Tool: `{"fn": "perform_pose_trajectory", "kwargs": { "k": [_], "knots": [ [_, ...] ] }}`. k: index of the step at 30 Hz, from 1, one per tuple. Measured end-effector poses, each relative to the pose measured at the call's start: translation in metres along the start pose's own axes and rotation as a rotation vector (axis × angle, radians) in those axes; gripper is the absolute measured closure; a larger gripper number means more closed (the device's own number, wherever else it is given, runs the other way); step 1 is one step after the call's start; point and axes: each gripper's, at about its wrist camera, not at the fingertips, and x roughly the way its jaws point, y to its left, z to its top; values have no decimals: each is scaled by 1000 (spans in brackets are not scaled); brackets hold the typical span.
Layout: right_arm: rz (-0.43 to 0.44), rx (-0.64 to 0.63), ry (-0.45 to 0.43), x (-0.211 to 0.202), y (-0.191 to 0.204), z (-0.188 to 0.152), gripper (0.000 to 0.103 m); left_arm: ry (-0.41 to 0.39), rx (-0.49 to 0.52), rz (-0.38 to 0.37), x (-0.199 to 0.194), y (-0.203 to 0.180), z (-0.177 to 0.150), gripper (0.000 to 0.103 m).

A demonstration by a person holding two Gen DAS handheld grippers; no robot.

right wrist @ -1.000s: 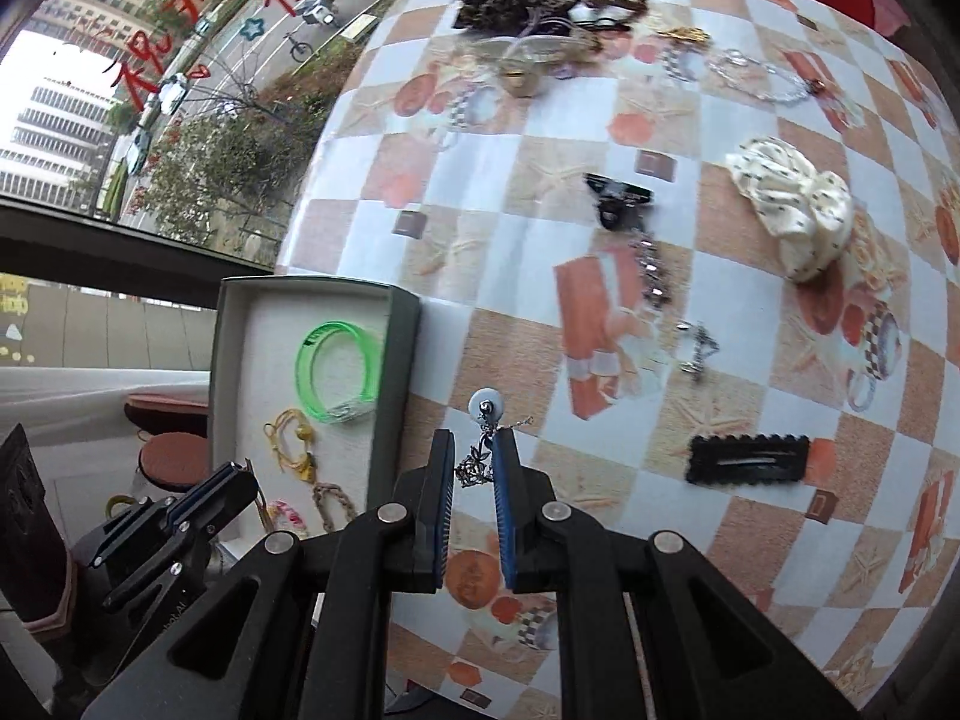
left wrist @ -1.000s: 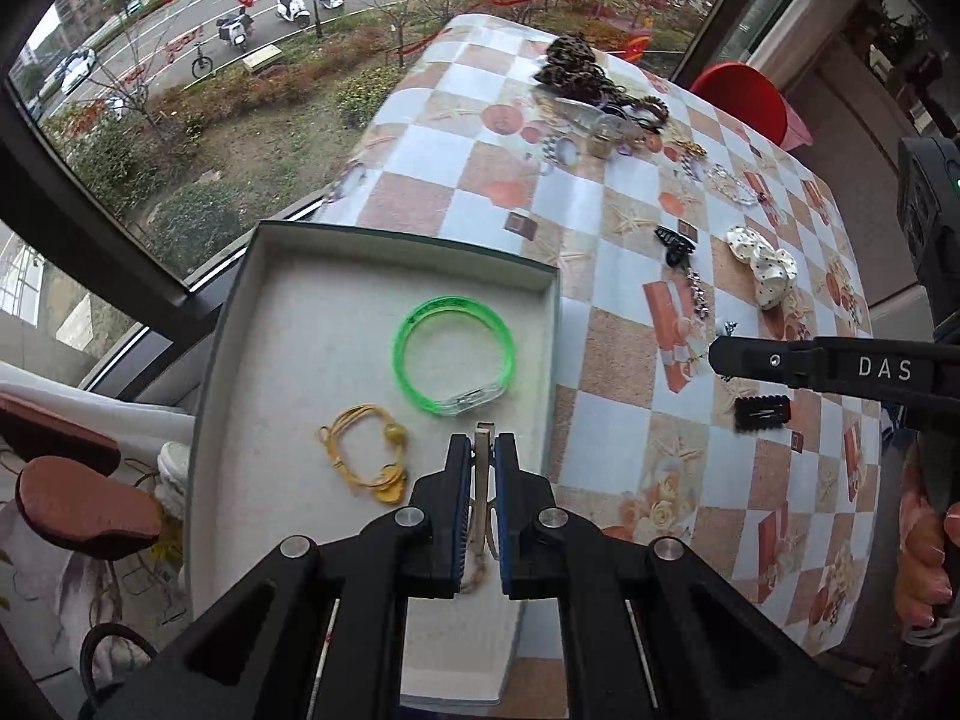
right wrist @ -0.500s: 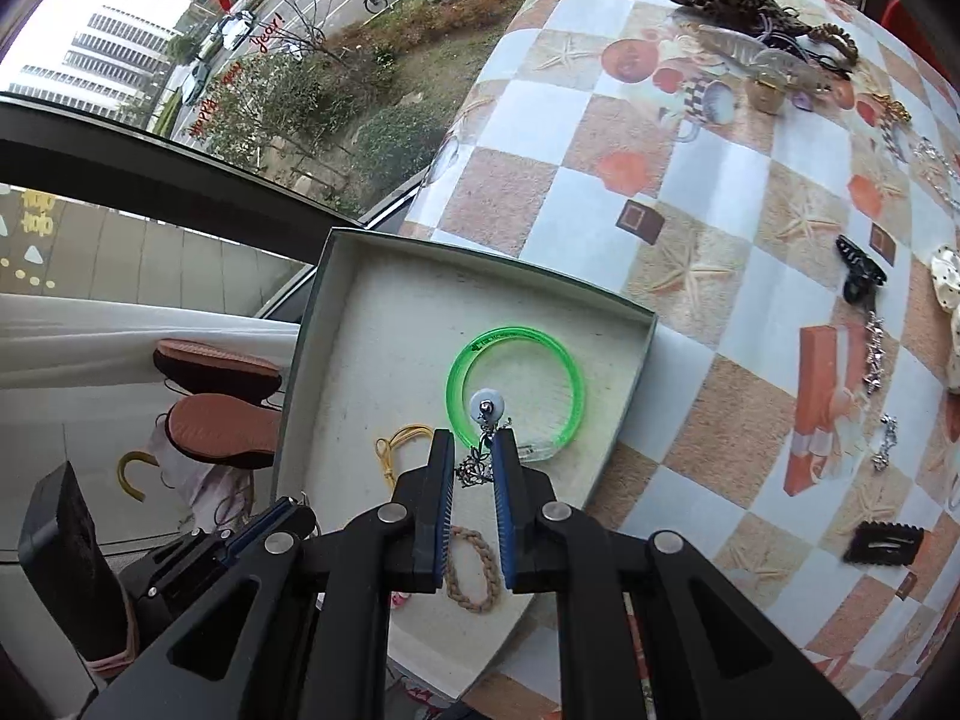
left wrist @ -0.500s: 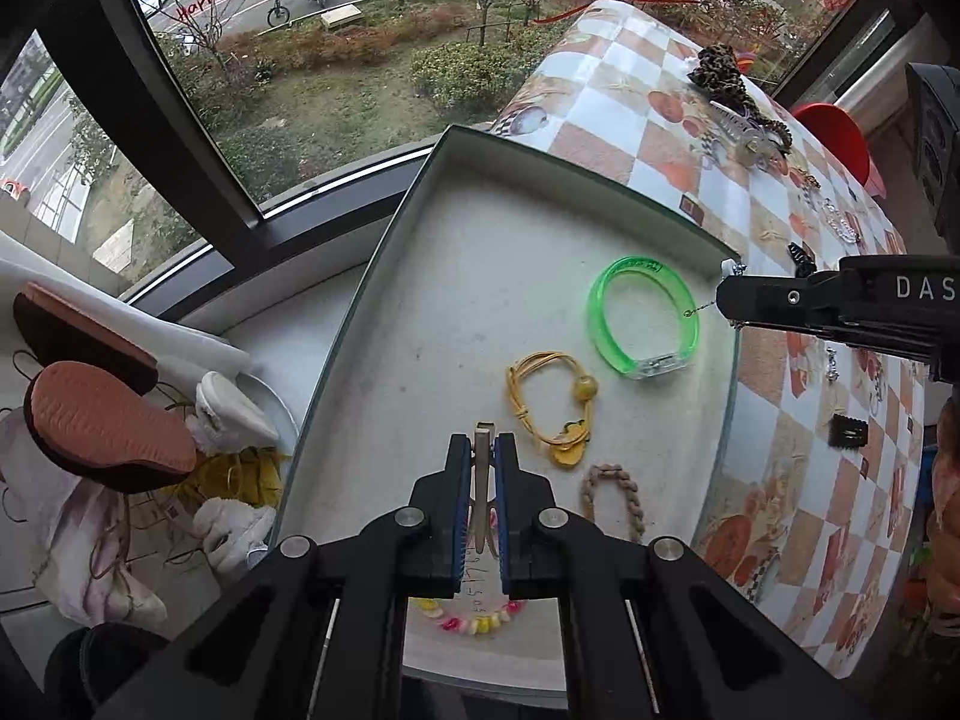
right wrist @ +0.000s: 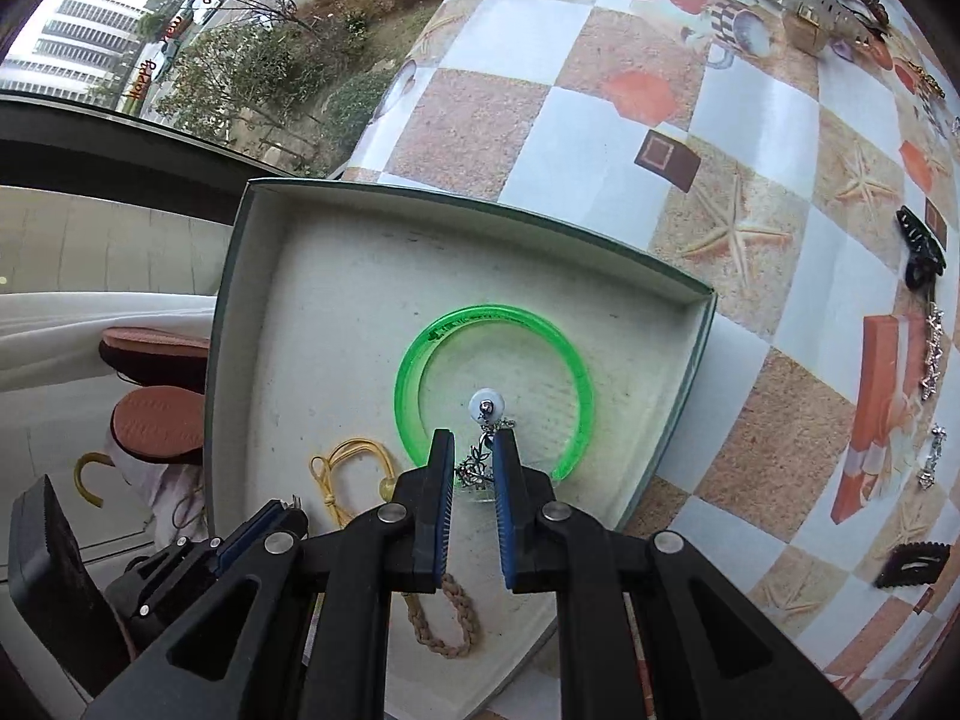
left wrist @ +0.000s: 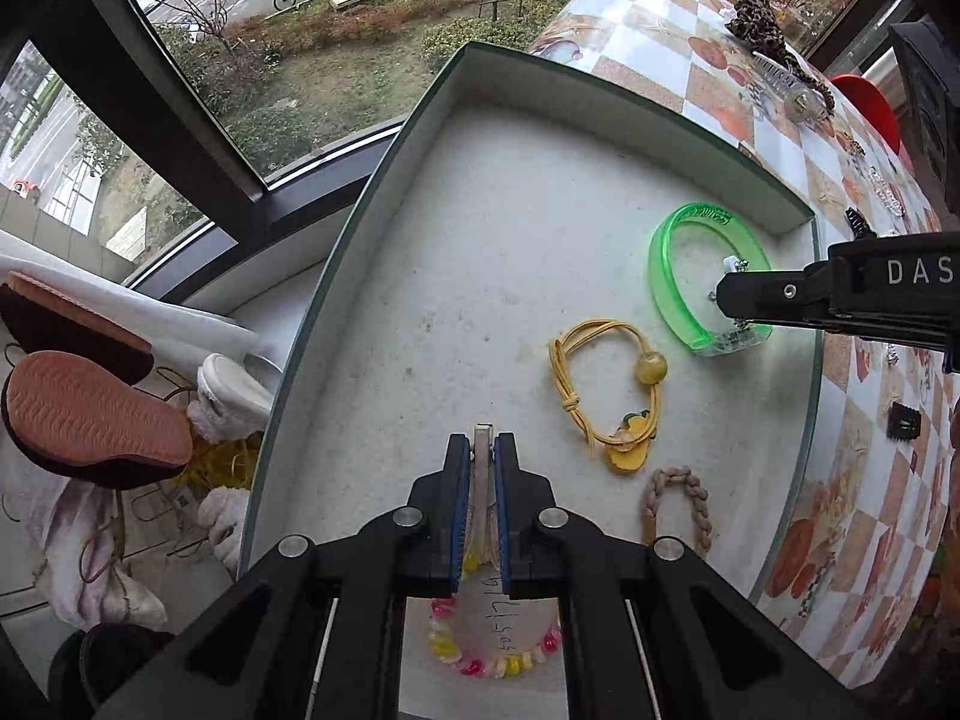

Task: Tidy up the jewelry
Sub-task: 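Open the right gripper onto the green bracelet while the left releases the hair clip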

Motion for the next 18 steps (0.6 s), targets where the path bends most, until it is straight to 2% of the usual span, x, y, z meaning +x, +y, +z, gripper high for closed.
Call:
{"fn": "perform_pose_trajectory", "kwargs": {
  "k": [11,13,15,17,18],
  "knots": [
    [-15,6,22,13,5,1,86,-4,32,77,2,-10,-1,92],
    [-11,8,19,12,6,1,77,1,36,88,2,-13,0,92],
    [-1,7,5,7,6,0,59,7,40,96,1,-16,2,92],
    [13,9,-7,-1,5,1,55,9,41,94,0,-19,2,92],
    [20,11,-13,-5,4,0,55,10,39,94,0,-19,2,88]
  ]
}}
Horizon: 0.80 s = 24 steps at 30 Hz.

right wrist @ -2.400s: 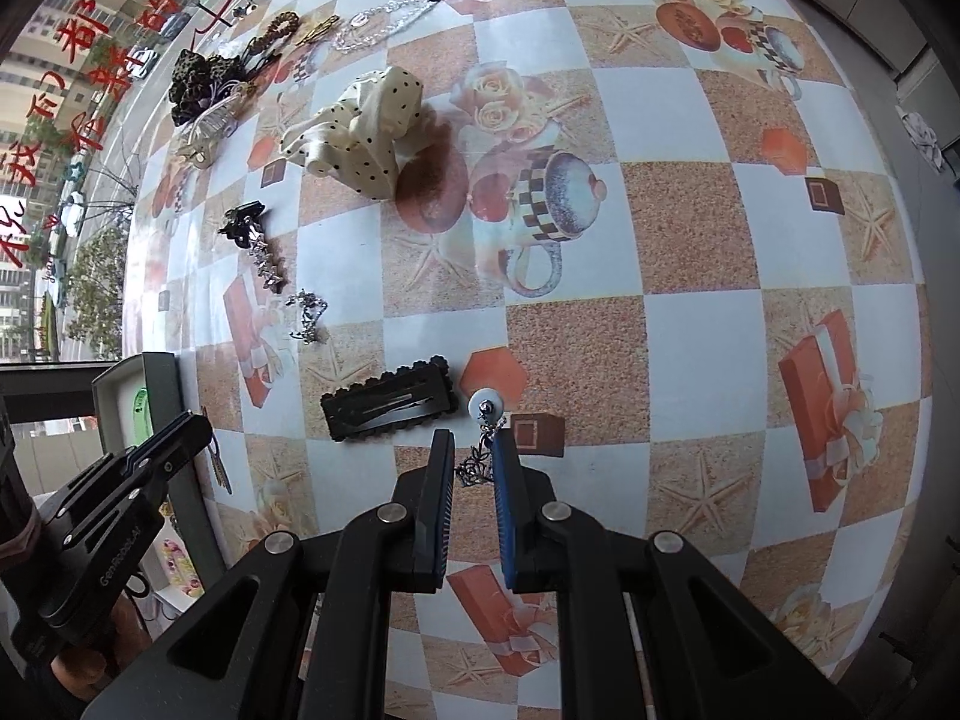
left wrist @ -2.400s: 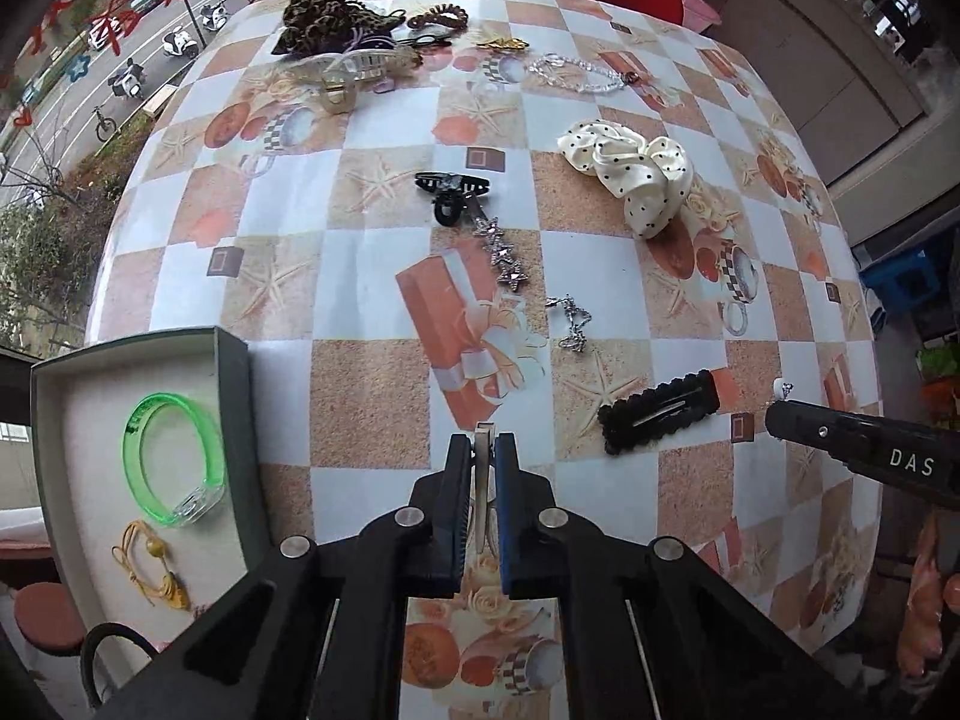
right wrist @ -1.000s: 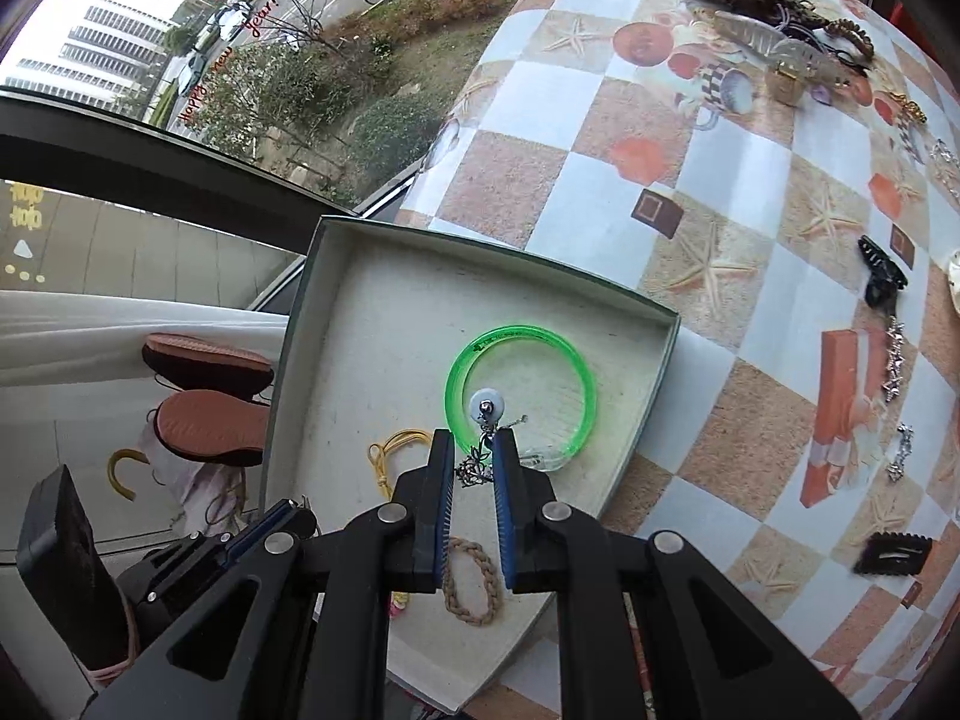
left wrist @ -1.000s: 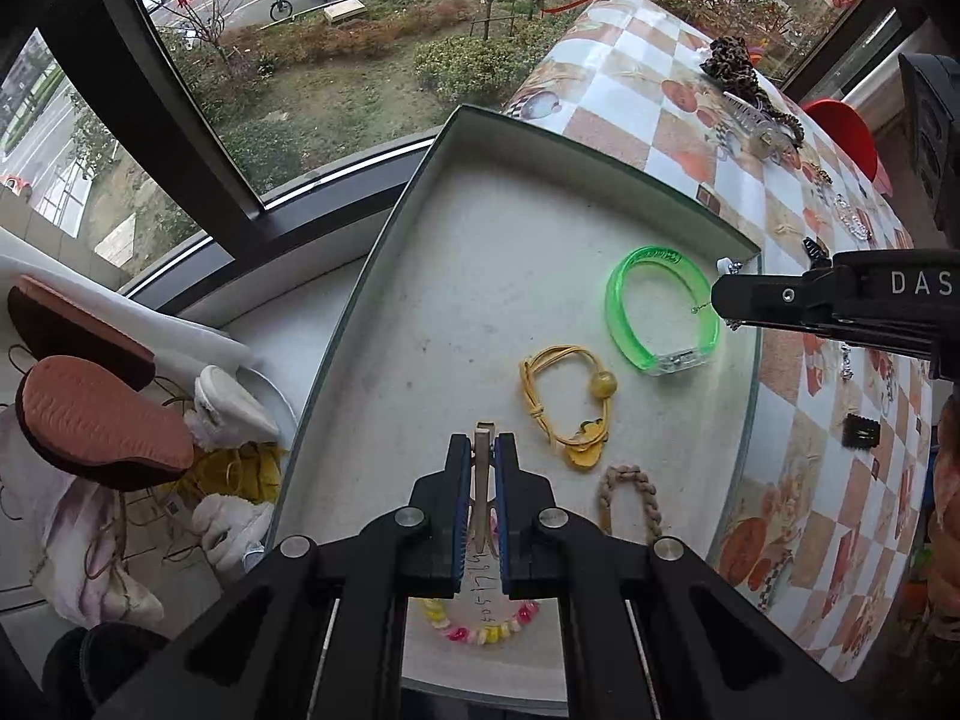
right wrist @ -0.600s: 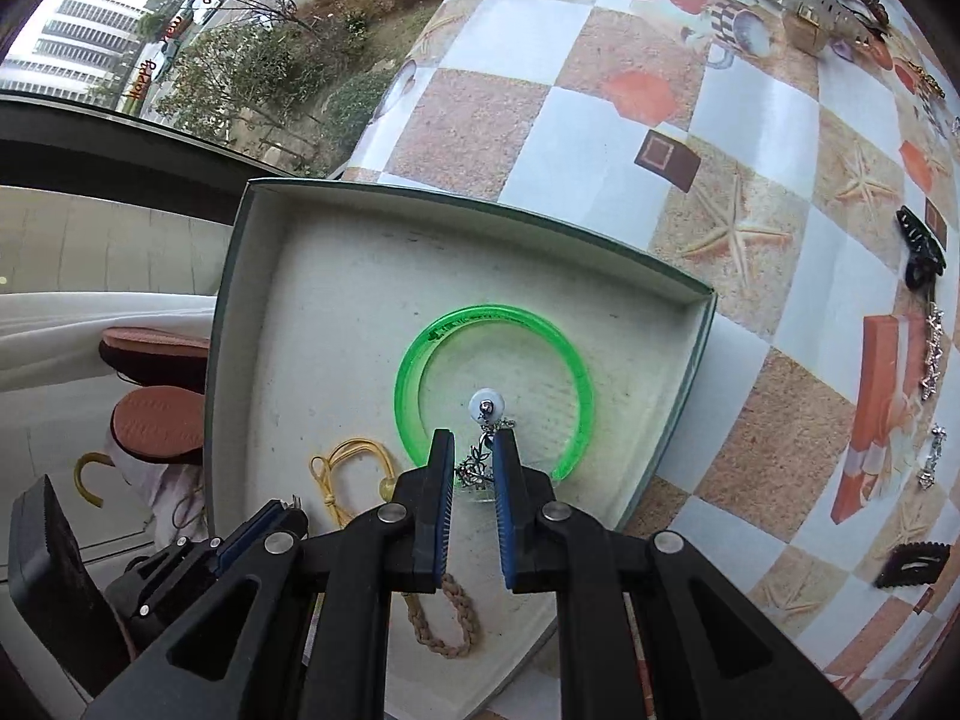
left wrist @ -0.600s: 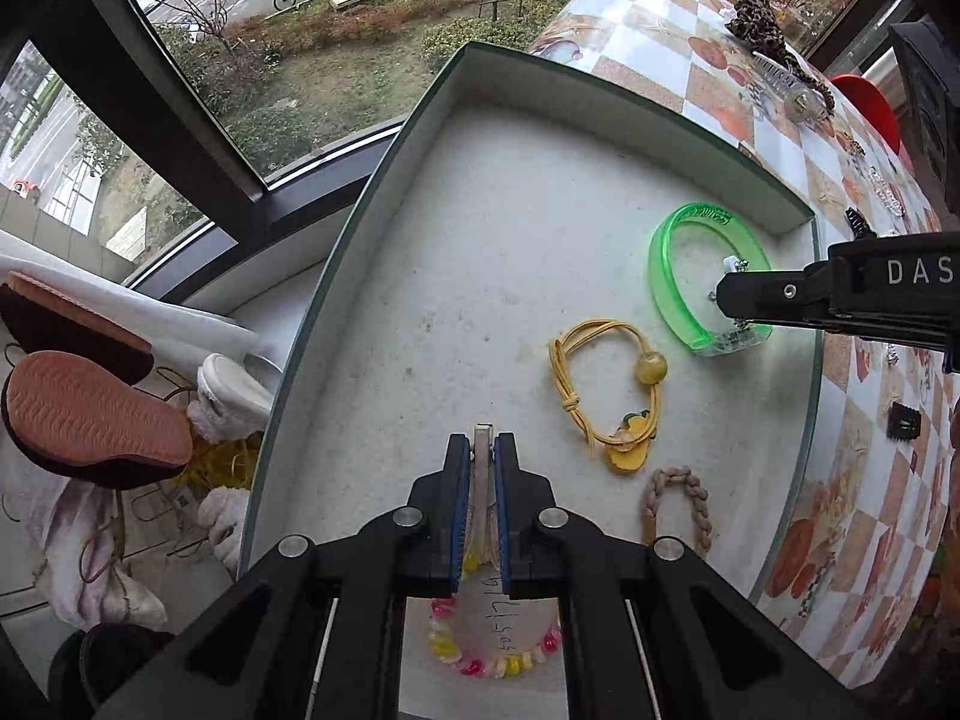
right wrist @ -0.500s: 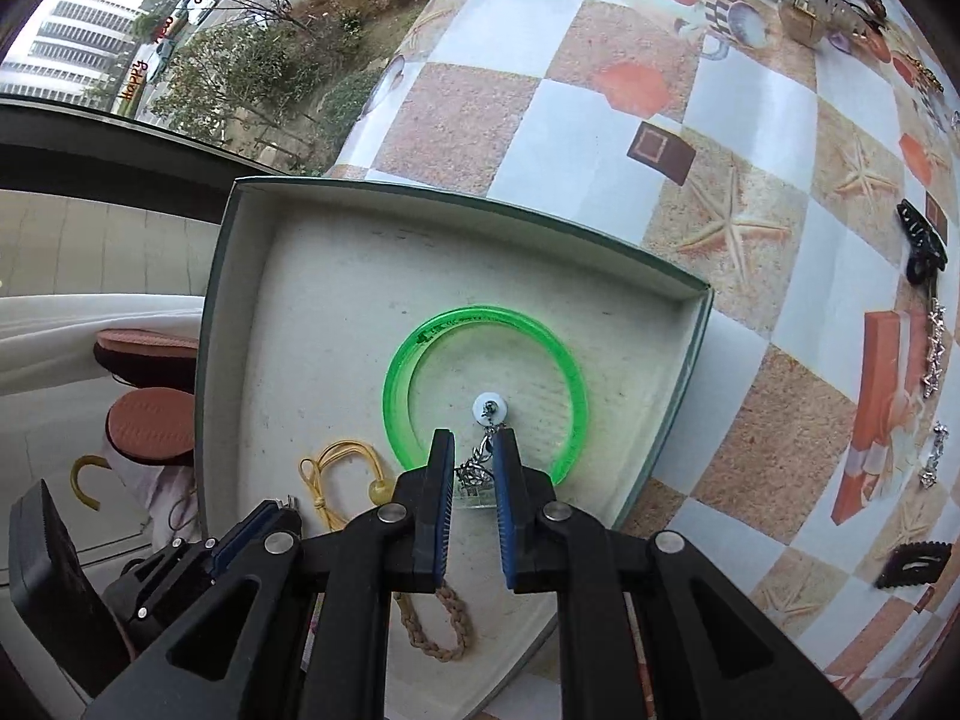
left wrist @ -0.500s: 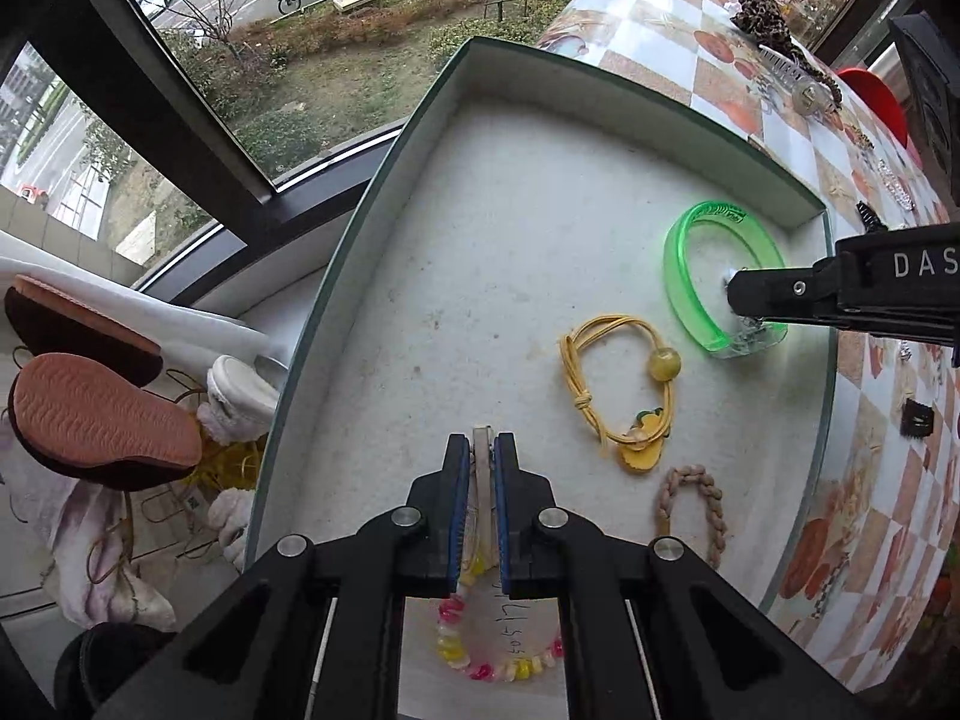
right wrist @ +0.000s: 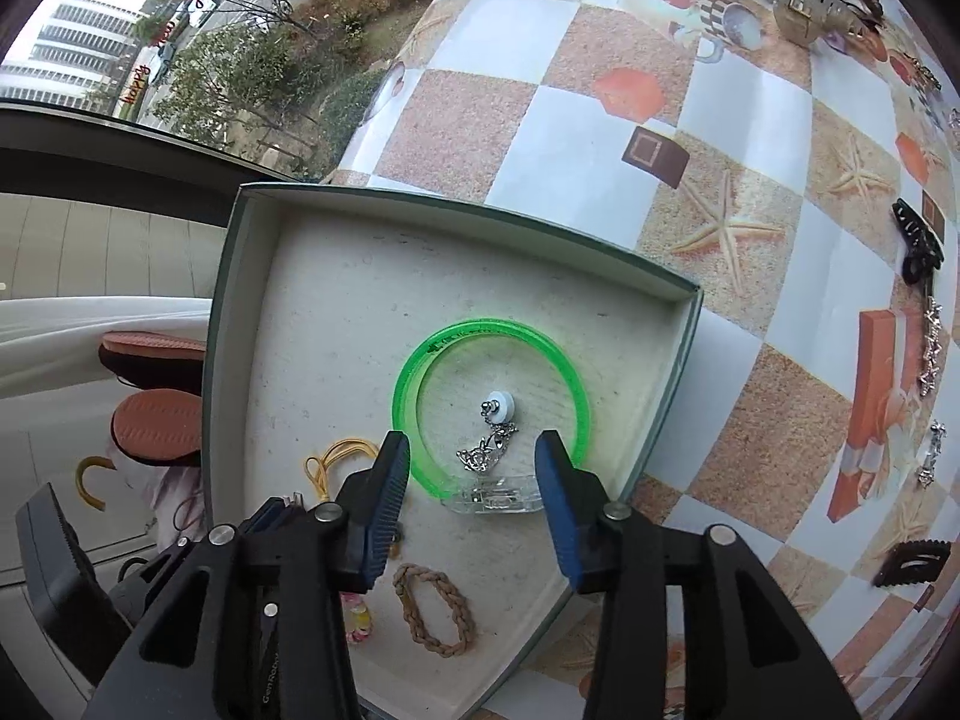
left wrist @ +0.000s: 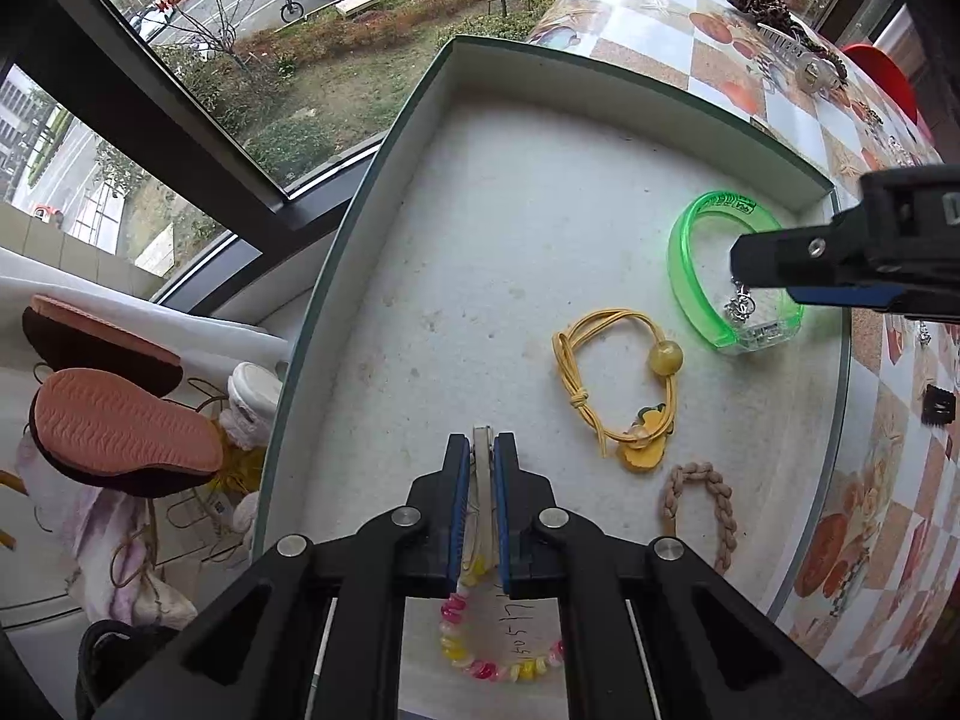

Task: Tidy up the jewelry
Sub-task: 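Open the right gripper onto the green bracelet while the left releases the hair clip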

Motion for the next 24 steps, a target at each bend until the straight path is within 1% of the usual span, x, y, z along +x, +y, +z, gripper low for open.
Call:
{"fn": "perform_pose_trajectory", "kwargs": {
  "k": [1,2,3,4,7,10,11,13,14,15,17,19,21,23,24],
  "knots": [
    [9,2,-10,-5,0,-1,54,1,-2,-1,-1,0,0,50],
    [15,5,-18,-10,-3,-1,53,-4,-8,2,-3,-1,0,0],
    [20,8,-26,-14,-4,-2,53,-37,-16,22,-9,-1,-1,0],
    [25,13,-33,-19,-6,-2,53,-54,-11,32,-13,-3,-2,0],
    [33,36,-56,-32,-15,-6,53,-78,-14,20,-24,-6,-3,0],
    [28,62,-77,-44,-27,-11,52,-128,-45,34,-40,-4,-2,0],
    [26,69,-83,-48,-32,-13,51,-144,-60,51,-46,-4,-1,0],
    [20,83,-98,-55,-40,-16,41,-173,-74,121,-58,-4,1,0],
    [17,90,-107,-60,-45,-18,40,-187,-74,151,-63,-6,2,0],
    [13,96,-112,-64,-48,-20,38,-198,-73,164,-68,-7,4,0],
    [7,108,-118,-71,-58,-25,37,-180,-64,159,-68,-9,10,0],
    [2,122,-121,-78,-69,-30,26,-154,-54,160,-66,-12,14,0],
    [-1,136,-127,-83,-78,-36,26,-138,-44,162,-65,-15,19,0],
    [-8,152,-130,-87,-88,-43,25,-121,-20,138,-62,-24,23,0],
    [-11,161,-132,-88,-92,-47,23,-115,0,121,-62,-31,24,0]
  ]
}}
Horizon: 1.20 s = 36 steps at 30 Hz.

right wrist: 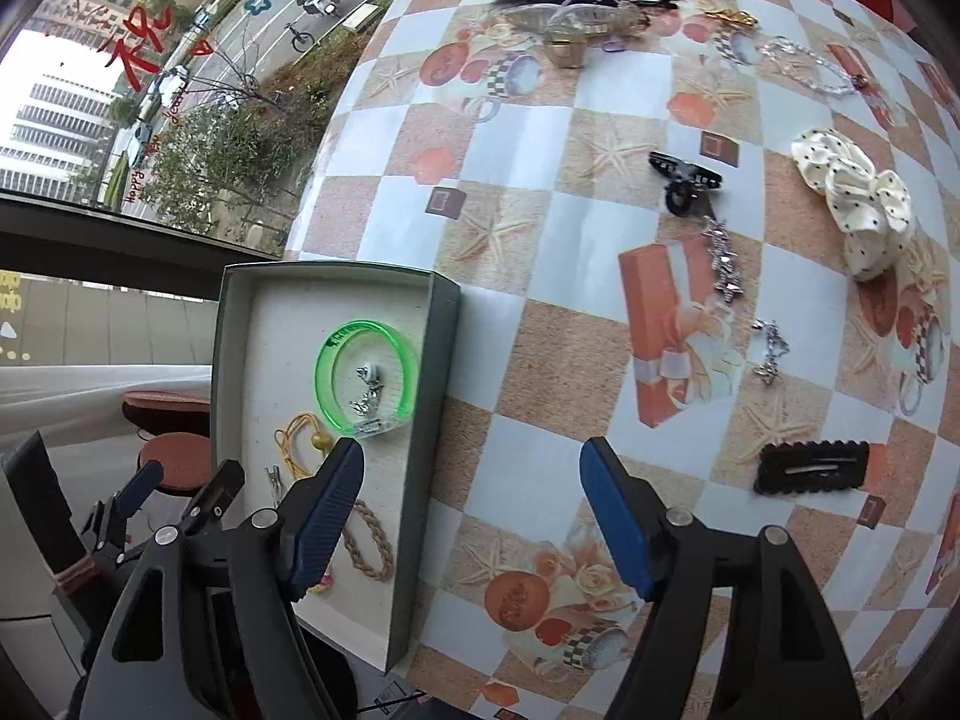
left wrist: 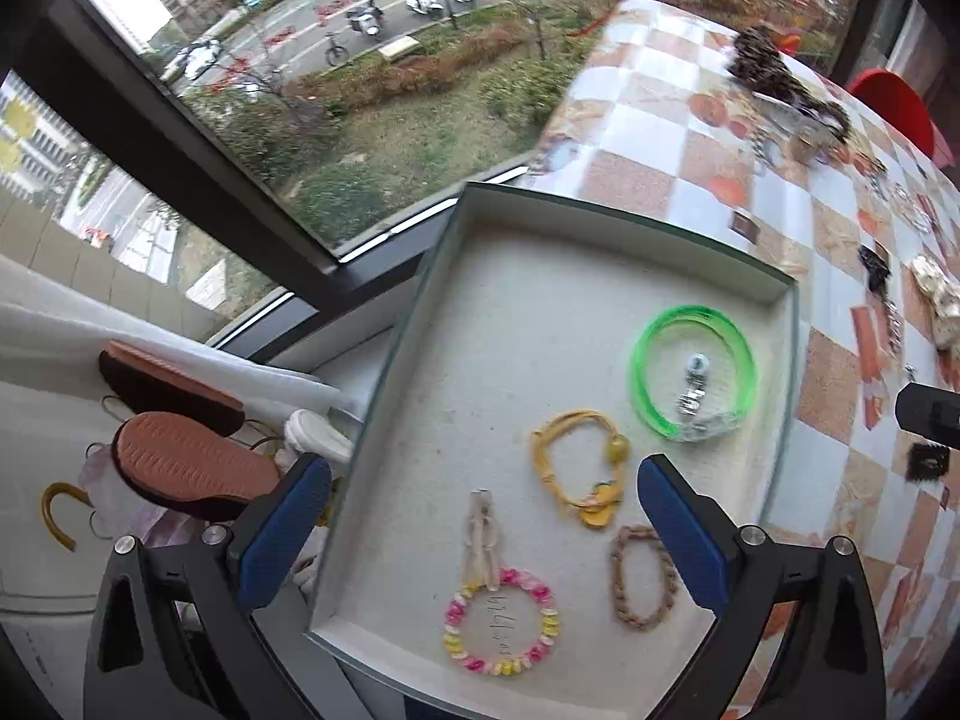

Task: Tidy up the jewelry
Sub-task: 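Open the right gripper onto the green bracelet while the left releases the hair clip, then move the left tool to the star rhinestone clip while the right approaches the polka-dot scrunchie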

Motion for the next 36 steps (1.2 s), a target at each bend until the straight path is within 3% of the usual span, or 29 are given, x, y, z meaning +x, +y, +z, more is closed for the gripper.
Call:
{"fn": "perform_pose_trajectory", "kwargs": {
  "k": [13,26,36],
  "knots": [
    [-40,180,-47,-33,-97,-14,19,-34,93,-166,-27,-79,23,0],
    [-69,280,-69,-56,-168,-14,19,-1,187,-172,-30,-168,49,0],
    [-63,297,-95,-56,-194,25,19,50,164,-170,-1,-214,62,0]
  ]
}}
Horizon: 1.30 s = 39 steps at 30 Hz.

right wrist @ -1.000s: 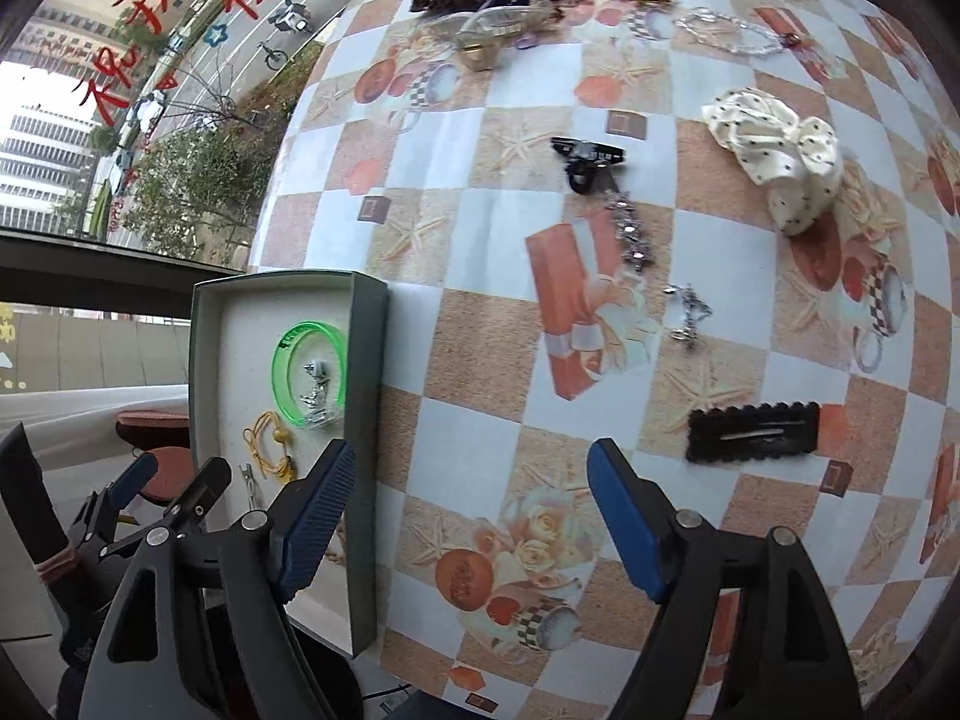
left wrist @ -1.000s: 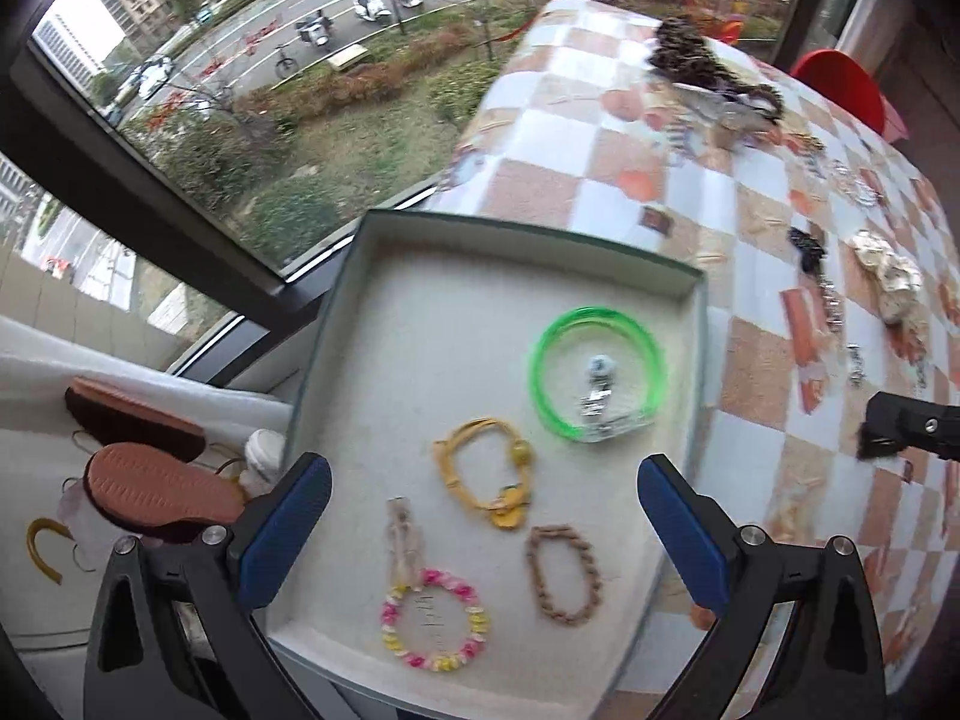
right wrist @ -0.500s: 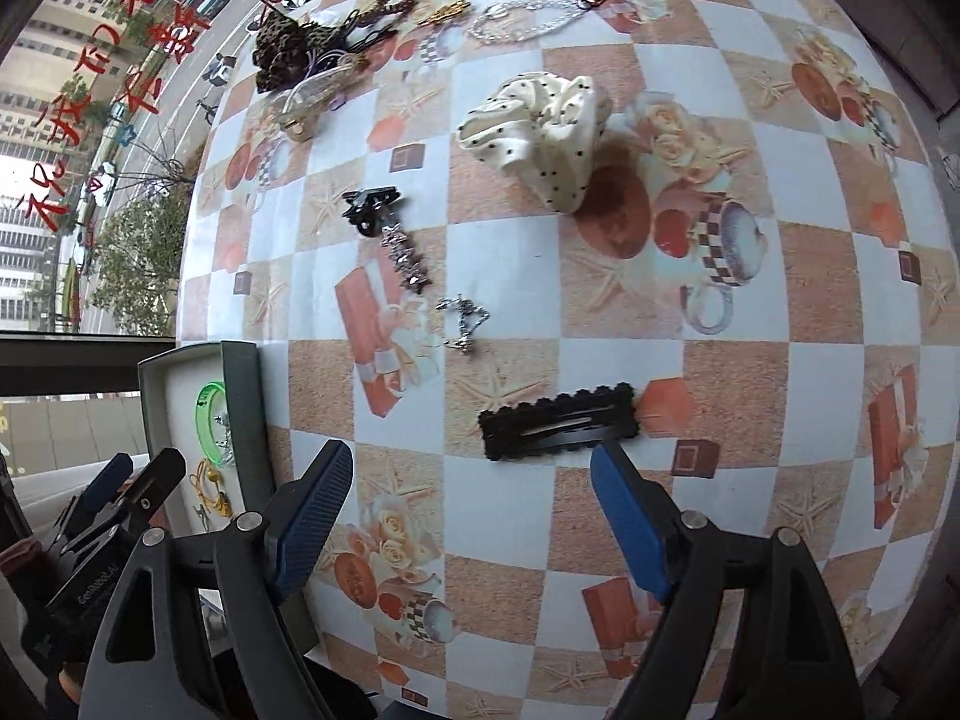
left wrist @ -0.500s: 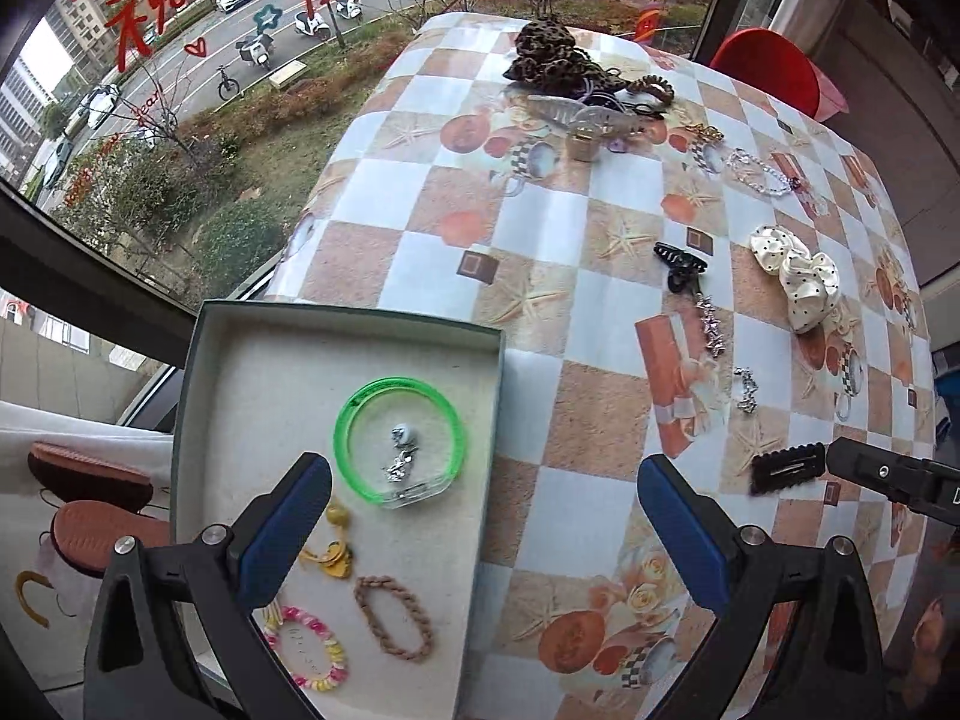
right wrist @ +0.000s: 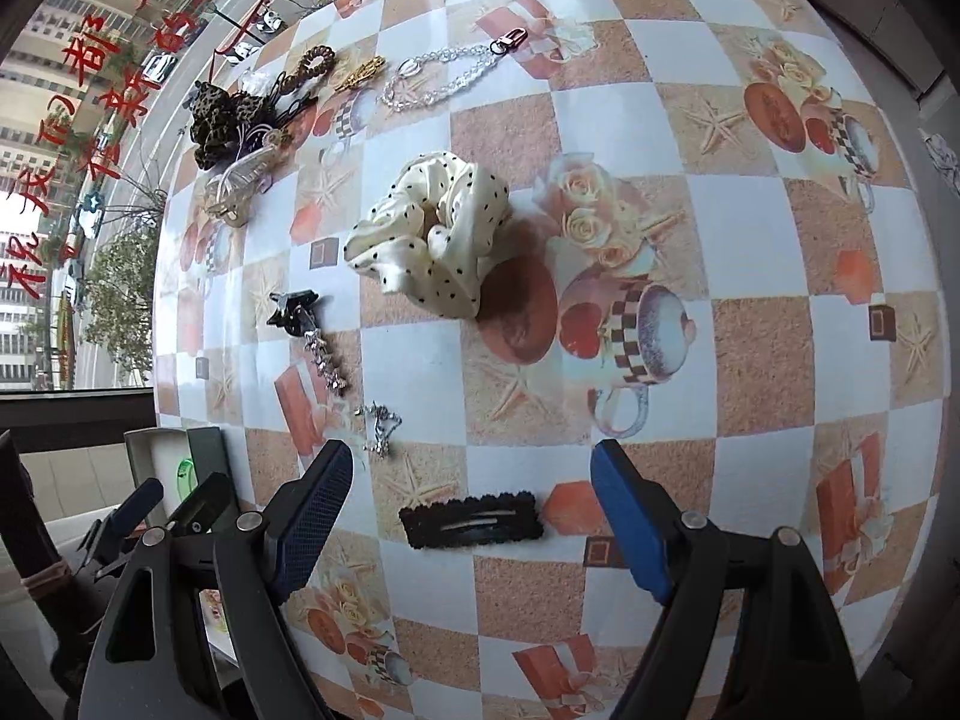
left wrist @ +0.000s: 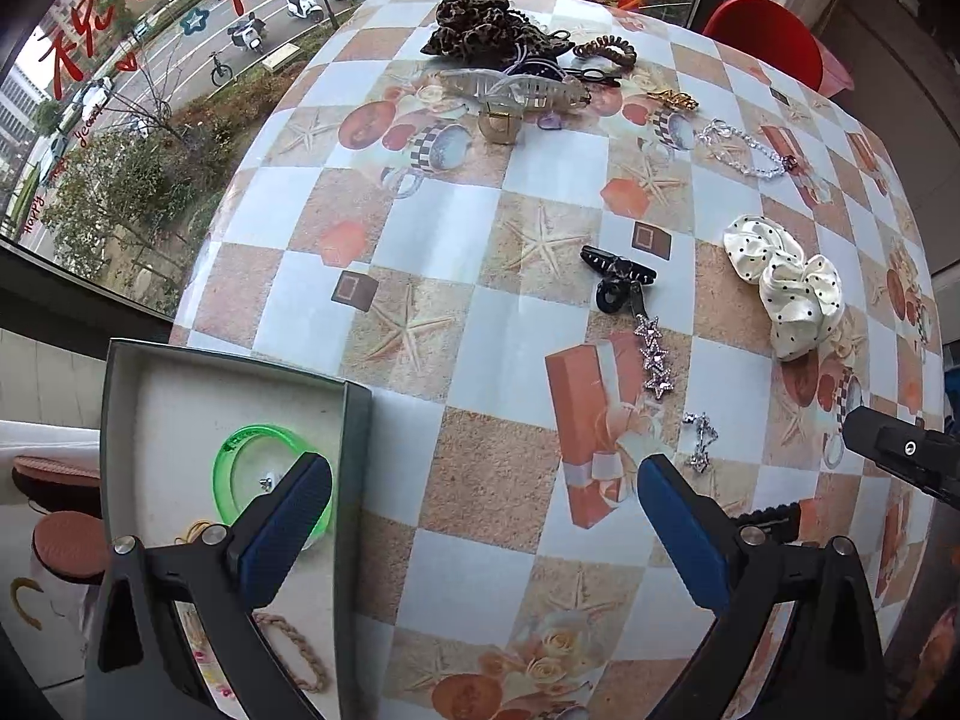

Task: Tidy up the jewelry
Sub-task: 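Move the left tool to the star rhinestone clip while the right approaches the polka-dot scrunchie, then grasp the star rhinestone clip with the left gripper while the right grasps the cream scrunchie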

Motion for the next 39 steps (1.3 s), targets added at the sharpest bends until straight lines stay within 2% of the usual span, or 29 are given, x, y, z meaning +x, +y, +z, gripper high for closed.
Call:
{"fn": "perform_pose_trajectory", "kwargs": {
  "k": [8,14,20,21,23,24,26,28,31,33,35,36,38,39],
  "knots": [
    [20,9,10,15,2,38,19,36,-64,-28,28,-15,22,0],
    [46,50,22,28,-2,58,19,28,-54,-74,38,-30,33,0],
    [23,10,43,45,7,73,19,38,-38,-75,52,-42,39,0],
    [18,0,46,48,9,75,19,38,-30,-74,54,-44,39,3],
    [3,-22,51,52,13,78,19,53,-7,-68,59,-49,40,14],
    [-6,-33,52,54,15,79,19,59,0,-67,62,-53,41,14],
    [-18,-56,53,57,19,81,23,63,8,-59,66,-58,41,16],
    [-27,-73,57,59,21,81,30,73,18,-58,70,-64,42,27],
    [-39,-98,59,63,25,81,34,69,36,-44,71,-71,41,27],
    [-60,-128,57,64,29,80,39,63,40,-48,70,-74,41,33],
    [-86,-156,55,65,34,80,52,59,49,-58,68,-78,41,46],
    [-95,-165,56,66,35,79,62,56,59,-63,67,-80,41,50],
    [-95,-164,57,68,38,78,74,52,81,-71,64,-85,41,78],
    [-91,-158,58,68,37,77,80,55,89,-78,64,-90,43,83]
  ]
}}
